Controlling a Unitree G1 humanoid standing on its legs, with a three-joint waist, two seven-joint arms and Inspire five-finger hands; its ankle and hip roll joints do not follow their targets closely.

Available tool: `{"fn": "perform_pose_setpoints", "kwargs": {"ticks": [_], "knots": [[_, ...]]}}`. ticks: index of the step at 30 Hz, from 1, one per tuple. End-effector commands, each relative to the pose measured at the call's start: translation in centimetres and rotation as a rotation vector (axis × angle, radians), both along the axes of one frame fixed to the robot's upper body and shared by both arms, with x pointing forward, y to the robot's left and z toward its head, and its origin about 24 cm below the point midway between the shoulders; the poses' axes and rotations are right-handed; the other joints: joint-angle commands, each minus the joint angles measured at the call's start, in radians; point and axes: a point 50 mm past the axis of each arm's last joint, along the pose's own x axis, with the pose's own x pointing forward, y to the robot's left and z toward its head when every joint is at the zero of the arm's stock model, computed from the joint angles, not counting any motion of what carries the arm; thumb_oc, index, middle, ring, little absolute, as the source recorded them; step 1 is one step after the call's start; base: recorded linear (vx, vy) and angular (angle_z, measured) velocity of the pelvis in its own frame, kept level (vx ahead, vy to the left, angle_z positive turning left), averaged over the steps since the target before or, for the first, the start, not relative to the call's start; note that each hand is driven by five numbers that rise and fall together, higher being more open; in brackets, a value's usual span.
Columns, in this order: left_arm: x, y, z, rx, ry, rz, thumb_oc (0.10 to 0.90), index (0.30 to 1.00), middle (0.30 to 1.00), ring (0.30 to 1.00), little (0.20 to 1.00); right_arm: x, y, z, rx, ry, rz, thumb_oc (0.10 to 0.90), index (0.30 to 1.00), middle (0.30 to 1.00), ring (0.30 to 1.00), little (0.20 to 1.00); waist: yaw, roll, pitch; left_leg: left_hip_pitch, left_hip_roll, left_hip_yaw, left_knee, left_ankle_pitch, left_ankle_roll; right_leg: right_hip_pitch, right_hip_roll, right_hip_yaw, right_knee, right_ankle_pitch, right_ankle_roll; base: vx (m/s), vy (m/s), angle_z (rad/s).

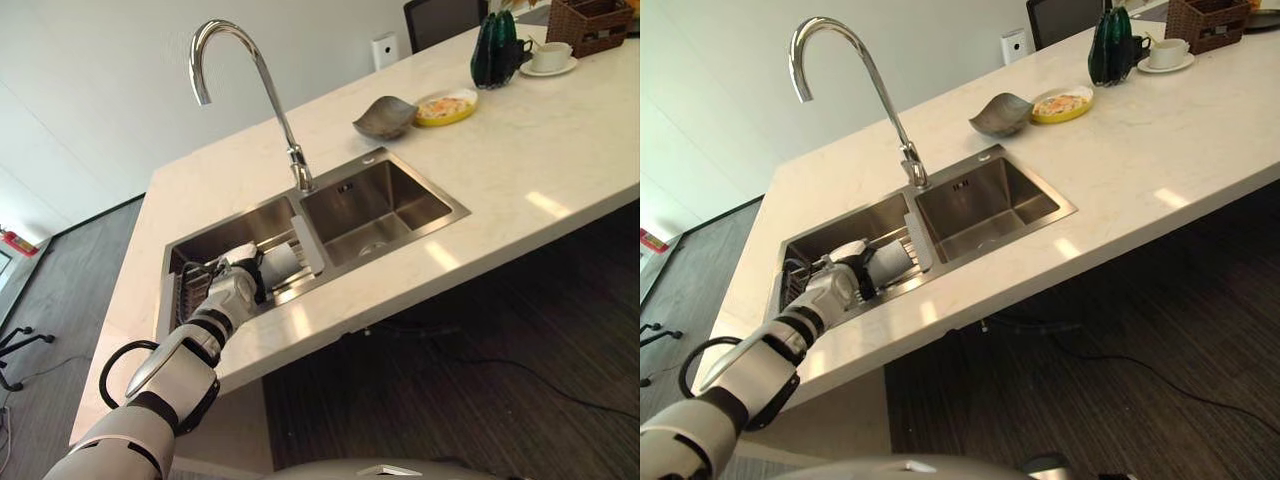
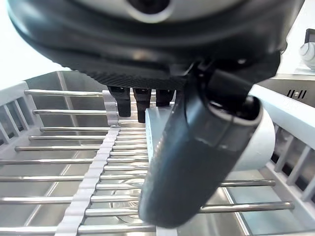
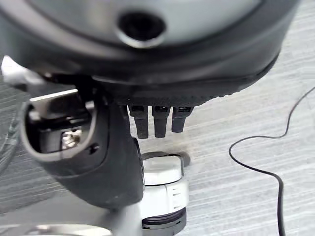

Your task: Place the dishes in the dishwasher.

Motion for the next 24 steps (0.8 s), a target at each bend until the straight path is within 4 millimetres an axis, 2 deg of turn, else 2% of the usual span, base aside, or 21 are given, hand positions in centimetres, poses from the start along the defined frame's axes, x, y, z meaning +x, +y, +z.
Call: {"fn": "perform_pose_setpoints", "kwargs": {"ticks": [1, 2, 3, 6, 11, 13, 14, 15, 17, 18, 19, 20, 21, 22, 23, 24], "knots": [[-1.9, 2.2, -2.2, 0.052, 0.200, 0.098, 0.400, 0.300, 0.300, 0.300, 0.300, 1.5, 4.6, -1.3, 0.132, -0.014, 0.056, 0.800, 0.900, 0.900, 0.900, 0.900, -0.012, -0.104, 0.053, 0.063, -0.095, 0.048, 0.003, -0.069, 0.033, 0.074, -0.001, -0.035, -0.275, 0.142, 0.029, 0.00, 0.000, 0.00], [-1.9, 2.2, -2.2, 0.052, 0.200, 0.098, 0.400, 0.300, 0.300, 0.300, 0.300, 1.5, 4.6, -1.3, 0.132, -0.014, 0.056, 0.800, 0.900, 0.900, 0.900, 0.900, -0.012, -0.104, 0.053, 0.063, -0.095, 0.048, 0.003, -0.069, 0.033, 0.074, -0.001, -0.035, -0.275, 0.142, 0.029, 0.02, -0.022, -0.13], [-3.6, 3.0, -3.8, 0.090, 0.353, 0.127, 0.400, 0.300, 0.300, 0.300, 0.300, 1.8, 4.6, -1.2, 0.128, -0.015, 0.064, 0.800, 0.900, 0.900, 0.900, 0.900, -0.014, -0.105, 0.047, 0.064, -0.091, 0.056, 0.003, -0.073, 0.034, 0.071, 0.002, -0.028, -0.275, 0.144, 0.030, 0.02, -0.023, -0.16], [-3.9, 2.7, -4.2, 0.047, 0.360, 0.119, 0.400, 0.300, 0.300, 0.300, 0.300, 1.9, 4.6, -1.2, 0.126, -0.019, 0.058, 0.800, 0.900, 0.900, 0.900, 0.900, -0.010, -0.108, 0.044, 0.066, -0.091, 0.057, 0.003, -0.074, 0.035, 0.071, 0.002, -0.026, -0.275, 0.147, 0.029, 0.01, -0.022, -0.12], [-3.2, 2.6, -3.4, -0.013, 0.194, 0.075, 0.400, 0.300, 0.300, 0.300, 0.300, 2.2, 5.1, -1.3, 0.131, -0.046, 0.044, 0.800, 0.900, 0.900, 0.900, 0.900, 0.005, -0.123, 0.042, 0.067, -0.090, 0.050, 0.003, -0.075, 0.036, 0.076, 0.000, -0.036, -0.275, 0.144, 0.029, -0.03, -0.007, 0.01], [-0.7, 1.8, 0.7, -0.128, -0.151, 0.007, 0.400, 0.300, 0.300, 0.300, 0.300, 2.5, 5.4, -1.3, 0.145, -0.063, 0.027, 0.800, 0.900, 0.900, 0.900, 0.900, 0.026, -0.141, 0.042, 0.052, -0.090, 0.037, 0.003, -0.062, 0.035, 0.068, -0.002, -0.049, -0.275, 0.156, 0.027, -0.10, -0.028, 0.03], [-0.8, 1.9, 0.7, -0.127, -0.150, 0.009, 0.400, 0.300, 0.300, 0.300, 0.300, 2.4, 5.4, -1.4, 0.146, -0.062, 0.029, 0.800, 0.900, 0.900, 0.900, 0.900, 0.023, -0.142, 0.042, 0.053, -0.091, 0.036, 0.003, -0.062, 0.036, 0.069, -0.002, -0.050, -0.275, 0.155, 0.027, -0.04, -0.029, 0.08], [-0.4, 1.8, 4.5, -0.226, -0.442, -0.039, 0.400, 0.300, 0.300, 0.300, 0.300, 2.1, 5.7, -1.4, 0.162, -0.063, 0.015, 0.800, 0.900, 0.900, 0.900, 0.900, 0.038, -0.157, 0.041, 0.049, -0.089, 0.032, 0.003, -0.060, 0.033, 0.069, -0.003, -0.060, -0.275, 0.154, 0.028, -0.03, -0.021, 0.14], [-0.3, 2.4, 8.5, -0.318, -0.696, -0.024, 0.400, 0.300, 0.300, 0.300, 0.300, 1.9, 5.8, -1.5, 0.173, -0.051, 0.015, 0.800, 0.900, 0.900, 0.900, 0.900, 0.047, -0.172, 0.036, 0.050, -0.088, 0.028, 0.003, -0.061, 0.030, 0.074, -0.005, -0.067, -0.275, 0.150, 0.028, 0.00, -0.018, 0.15], [-0.4, 2.4, 8.5, -0.318, -0.694, -0.023, 0.400, 0.300, 0.300, 0.300, 0.300, 1.9, 5.8, -1.5, 0.172, -0.050, 0.016, 0.800, 0.900, 0.900, 0.900, 0.900, 0.044, -0.172, 0.035, 0.057, -0.089, 0.027, 0.003, -0.073, 0.031, 0.081, -0.006, -0.068, -0.275, 0.139, 0.029, 0.03, -0.002, 0.17], [-0.4, 2.6, 10.5, -0.370, -0.807, -0.008, 0.400, 0.300, 0.300, 0.300, 0.300, 1.6, 5.9, -1.6, 0.178, -0.040, 0.019, 0.800, 0.900, 0.900, 0.900, 0.900, 0.048, -0.178, 0.032, 0.058, -0.088, 0.025, 0.003, -0.074, 0.029, 0.083, -0.007, -0.071, -0.275, 0.138, 0.029, 0.00, -0.004, 0.25], [-0.5, 2.8, 11.4, -0.396, -0.855, -0.001, 0.400, 0.300, 0.300, 0.300, 0.300, 1.5, 6.0, -1.6, 0.181, -0.035, 0.019, 0.800, 0.900, 0.900, 0.900, 0.900, 0.049, -0.182, 0.031, 0.053, -0.087, 0.024, 0.003, -0.063, 0.027, 0.079, -0.006, -0.072, -0.275, 0.148, 0.028, -0.04, -0.011, 0.21], [-0.7, 2.7, 13.7, -0.491, -0.992, 0.028, 0.400, 0.300, 0.300, 0.300, 0.300, 1.2, 6.2, -1.6, 0.187, -0.024, 0.021, 0.800, 0.900, 0.900, 0.900, 0.900, 0.055, -0.188, 0.027, 0.054, -0.087, 0.022, 0.003, -0.065, 0.027, 0.081, -0.006, -0.075, -0.275, 0.147, 0.028, -0.04, -0.015, 0.14], [-1.1, 2.8, 16.3, -0.665, -1.164, 0.119, 0.400, 0.300, 0.300, 0.300, 0.300, 1.3, 6.7, -1.7, 0.195, -0.027, 0.019, 0.800, 0.900, 0.900, 0.900, 0.900, 0.065, -0.197, 0.019, 0.053, -0.088, 0.015, 0.003, -0.064, 0.026, 0.085, -0.007, -0.081, -0.275, 0.147, 0.025, 0.00, 0.000, 0.00], [-1.4, 2.6, 17.8, -0.880, -1.277, 0.195, 0.400, 0.300, 0.300, 0.300, 0.300, 1.5, 6.8, -1.7, 0.195, -0.031, 0.026, 0.800, 0.900, 0.900, 0.900, 0.900, 0.067, -0.201, 0.017, 0.057, -0.088, 0.010, 0.003, -0.066, 0.026, 0.092, -0.008, -0.084, -0.275, 0.143, 0.024, 0.03, -0.006, 0.02], [-1.6, 3.0, 19.0, -0.975, -1.364, 0.256, 0.400, 0.300, 0.300, 0.300, 0.300, 1.7, 7.0, -1.7, 0.195, -0.036, 0.029, 0.800, 0.900, 0.900, 0.900, 0.900, 0.073, -0.203, 0.007, 0.057, -0.089, 0.004, 0.003, -0.075, 0.026, 0.093, -0.008, -0.086, -0.275, 0.134, 0.022, 0.00, -0.006, 0.10]]}}
